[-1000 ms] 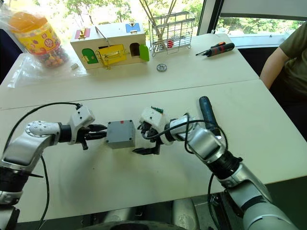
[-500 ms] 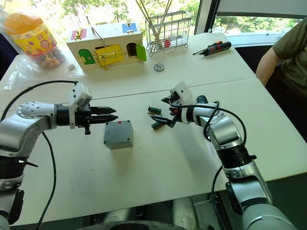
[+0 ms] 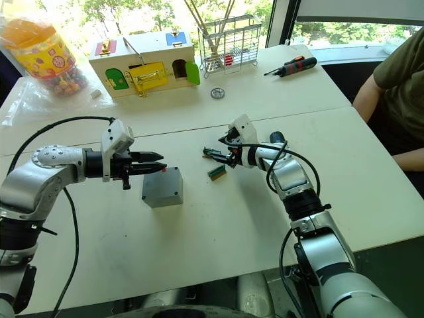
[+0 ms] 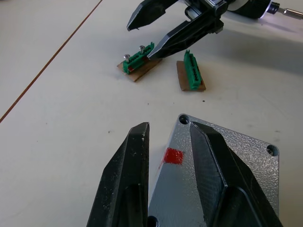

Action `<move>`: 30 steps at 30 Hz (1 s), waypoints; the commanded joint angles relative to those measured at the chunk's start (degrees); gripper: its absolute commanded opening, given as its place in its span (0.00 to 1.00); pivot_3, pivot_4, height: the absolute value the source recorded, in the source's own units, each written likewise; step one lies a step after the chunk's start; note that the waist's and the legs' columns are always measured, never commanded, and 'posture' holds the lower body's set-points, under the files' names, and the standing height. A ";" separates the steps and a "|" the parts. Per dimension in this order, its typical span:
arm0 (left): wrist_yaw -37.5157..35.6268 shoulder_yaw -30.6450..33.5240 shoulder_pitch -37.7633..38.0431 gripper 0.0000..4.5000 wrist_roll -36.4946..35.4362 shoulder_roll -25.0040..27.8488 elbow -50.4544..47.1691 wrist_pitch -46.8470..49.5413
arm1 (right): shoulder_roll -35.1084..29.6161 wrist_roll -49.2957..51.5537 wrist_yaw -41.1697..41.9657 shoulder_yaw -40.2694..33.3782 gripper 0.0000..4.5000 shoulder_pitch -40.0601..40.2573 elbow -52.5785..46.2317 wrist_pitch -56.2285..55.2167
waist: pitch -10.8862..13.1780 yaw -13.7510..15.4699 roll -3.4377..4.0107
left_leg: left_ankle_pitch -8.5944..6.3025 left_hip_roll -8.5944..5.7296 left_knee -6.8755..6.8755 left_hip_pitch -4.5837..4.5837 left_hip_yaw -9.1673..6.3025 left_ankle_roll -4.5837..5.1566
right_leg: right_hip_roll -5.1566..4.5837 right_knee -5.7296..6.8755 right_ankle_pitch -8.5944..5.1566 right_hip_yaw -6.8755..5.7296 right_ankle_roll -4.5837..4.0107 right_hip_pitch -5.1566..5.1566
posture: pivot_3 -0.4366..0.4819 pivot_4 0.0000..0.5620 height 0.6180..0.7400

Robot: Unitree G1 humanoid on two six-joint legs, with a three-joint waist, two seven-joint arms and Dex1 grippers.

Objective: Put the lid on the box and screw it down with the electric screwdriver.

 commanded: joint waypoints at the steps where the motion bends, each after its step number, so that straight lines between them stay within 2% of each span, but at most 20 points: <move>1: 0.30 -0.25 -0.53 0.30 0.45 0.03 -0.78 -1.40 | 0.50 -0.20 0.17 -0.89 0.49 -1.53 -0.71 -1.15 | 0.00 0.00 0.00 | 0.00 0.00 0.00 0.00 0.00 0.00 | 0.00 0.00 0.00 0.00 0.00 0.00 | 0.48 0.27 1.00; 3: 0.26 -0.32 -0.43 0.30 0.52 0.03 -0.56 -1.59 | 0.74 -0.17 -0.21 -1.11 0.31 -1.65 -0.65 -1.06 | 0.00 -0.02 0.00 | 0.00 0.00 0.00 0.00 0.00 0.00 | 0.00 0.00 0.00 0.00 0.00 0.00 | 0.48 0.27 1.00; 17: 0.59 -1.02 -0.40 0.30 1.79 -0.34 1.07 -2.89 | 1.49 -0.66 -0.30 -0.83 0.31 -0.90 -0.37 -0.84 | 0.00 -0.03 0.00 | 0.00 0.00 0.00 0.00 0.00 0.00 | 0.00 0.00 0.00 0.00 0.00 0.00 | 0.48 0.27 1.00; 19: 0.81 -1.12 -0.39 0.30 1.84 -0.41 1.21 -3.07 | 1.50 -0.73 -0.16 -0.71 0.19 -0.66 -0.39 -0.88 | 0.00 -0.04 0.00 | 0.00 0.00 0.00 0.00 0.00 0.00 | 0.00 0.00 0.00 0.00 0.00 0.00 | 0.48 0.27 1.00; 21: 0.84 -1.33 -0.28 0.30 1.99 -0.30 1.41 -3.31 | 1.48 -0.90 -0.12 -0.62 0.02 -0.62 -0.23 -0.74 | 0.00 -0.03 0.00 | 0.00 0.00 0.00 0.00 0.00 0.00 | 0.00 0.00 0.00 0.00 0.00 0.00 | 0.48 0.27 1.00; 30: 0.70 -0.94 -0.24 0.30 1.98 0.04 2.06 -3.67 | 1.61 -0.61 -0.38 -1.35 0.02 -0.69 -1.58 -0.49 | 0.00 -0.04 0.00 | 0.00 0.00 0.01 0.00 0.00 0.00 | 0.00 0.01 0.00 0.00 0.00 0.00 | 0.48 0.27 1.00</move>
